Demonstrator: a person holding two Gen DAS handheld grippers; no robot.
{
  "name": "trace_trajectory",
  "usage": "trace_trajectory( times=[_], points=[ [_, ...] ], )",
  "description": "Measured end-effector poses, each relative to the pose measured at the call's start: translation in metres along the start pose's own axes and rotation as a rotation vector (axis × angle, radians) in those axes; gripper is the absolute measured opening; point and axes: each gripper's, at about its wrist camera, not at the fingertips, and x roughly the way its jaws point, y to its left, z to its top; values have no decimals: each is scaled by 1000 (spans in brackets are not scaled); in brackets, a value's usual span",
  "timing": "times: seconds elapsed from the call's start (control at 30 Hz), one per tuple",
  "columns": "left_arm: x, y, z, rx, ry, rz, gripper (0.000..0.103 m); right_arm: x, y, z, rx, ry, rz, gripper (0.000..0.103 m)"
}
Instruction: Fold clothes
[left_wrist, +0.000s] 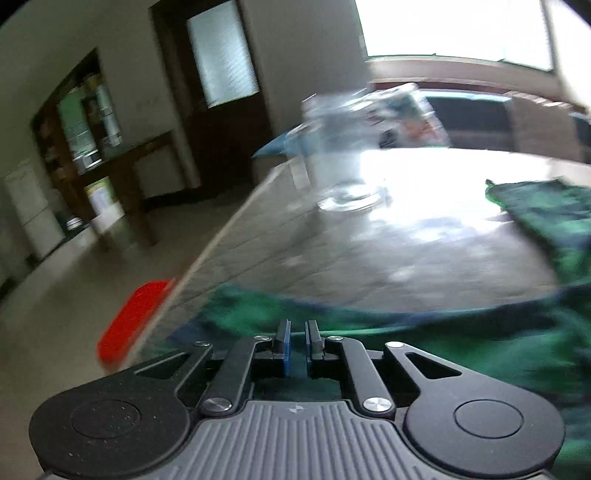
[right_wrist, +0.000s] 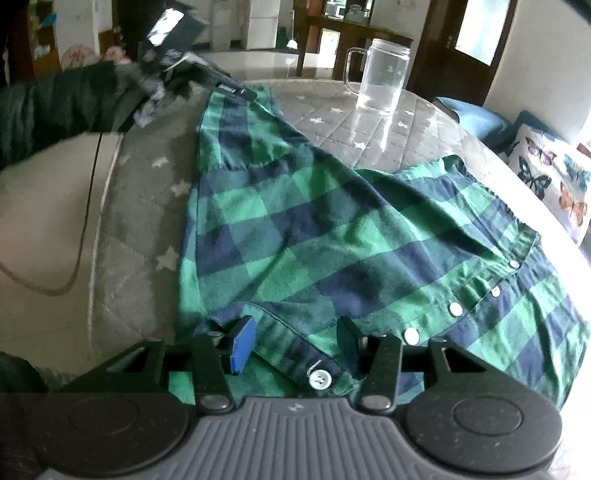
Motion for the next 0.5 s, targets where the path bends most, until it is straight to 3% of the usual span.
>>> trace_trajectory(
  times=[0.2, 0.33, 0.5],
  points=[
    [-41, -46, -11, 48, -37, -186, 12, -1, 1, -2, 31, -10, -10, 49],
    [-54, -70, -28, 116, -24, -227, 12, -4, 3, -12, 60, -11, -12, 49],
    [-61, -76, -50, 155, 4, -187, 12, -8, 17, -24, 8, -9, -43, 53]
  ],
)
